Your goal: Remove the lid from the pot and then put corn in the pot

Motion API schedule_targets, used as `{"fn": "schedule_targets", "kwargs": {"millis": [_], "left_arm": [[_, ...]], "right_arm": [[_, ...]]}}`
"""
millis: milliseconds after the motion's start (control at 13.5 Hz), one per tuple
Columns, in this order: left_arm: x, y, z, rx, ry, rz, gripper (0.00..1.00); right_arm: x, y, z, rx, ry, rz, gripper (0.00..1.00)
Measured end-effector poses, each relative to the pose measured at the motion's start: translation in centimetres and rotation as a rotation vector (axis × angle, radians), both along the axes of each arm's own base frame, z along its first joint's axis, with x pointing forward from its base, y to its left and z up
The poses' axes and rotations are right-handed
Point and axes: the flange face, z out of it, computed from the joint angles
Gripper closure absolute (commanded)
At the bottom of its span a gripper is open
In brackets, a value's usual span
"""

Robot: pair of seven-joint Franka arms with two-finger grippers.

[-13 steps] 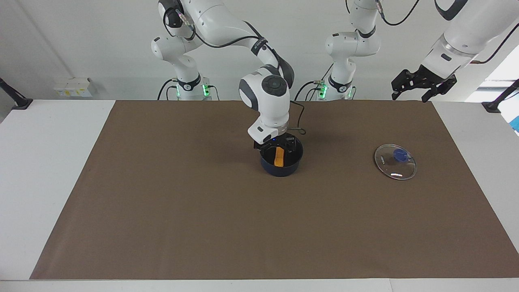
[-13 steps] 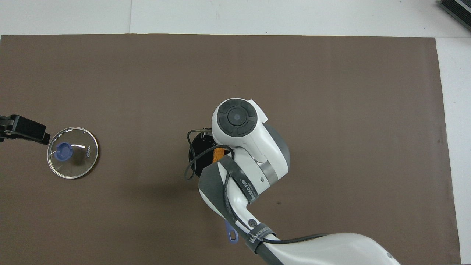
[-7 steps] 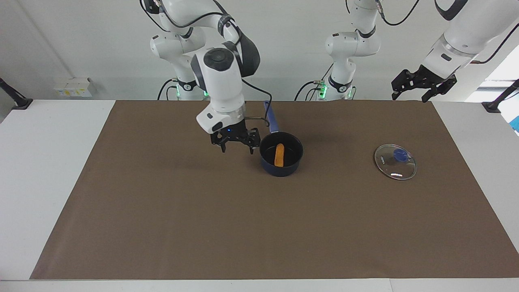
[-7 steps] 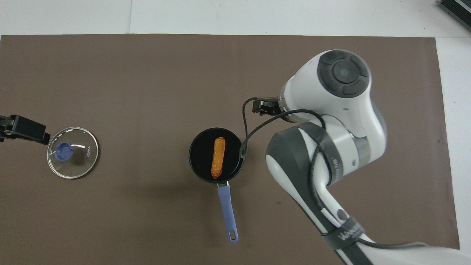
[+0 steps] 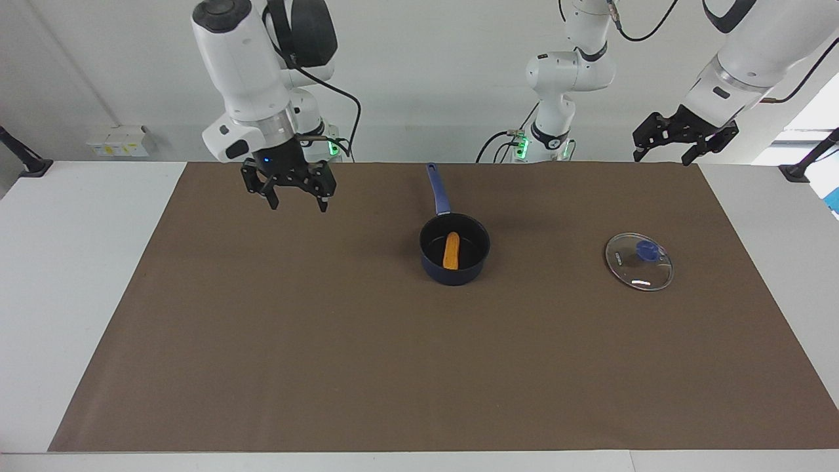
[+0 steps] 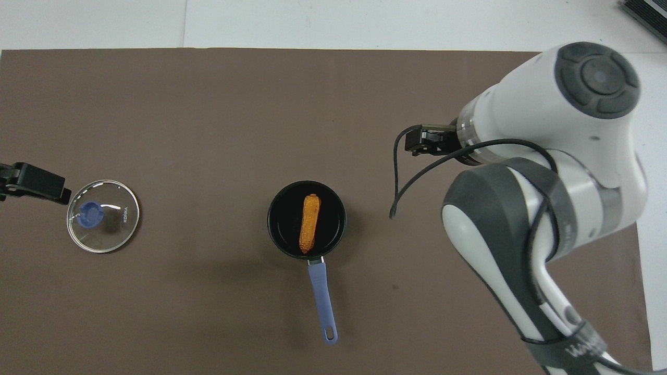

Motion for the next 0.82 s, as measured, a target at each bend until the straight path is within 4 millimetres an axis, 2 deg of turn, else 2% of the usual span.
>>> {"fn": "schedule_targets", "kwargs": {"millis": [446, 594, 817], "left_arm": [[0.0, 0.0, 0.0, 0.000, 0.000, 0.000, 0.00], [0.0, 0.0, 0.0, 0.000, 0.000, 0.000, 0.00], [0.0, 0.0, 0.0, 0.000, 0.000, 0.000, 0.00]], "right_arm": [[-3.9, -9.3, 6.5, -0.011, 0.041, 0.055, 0.00], [-5.0, -10.5, 7.5, -0.007, 0.038, 0.044, 0.00], [-5.1, -11.5, 7.2, -0.008, 0.045, 0.026, 0.00]]}}
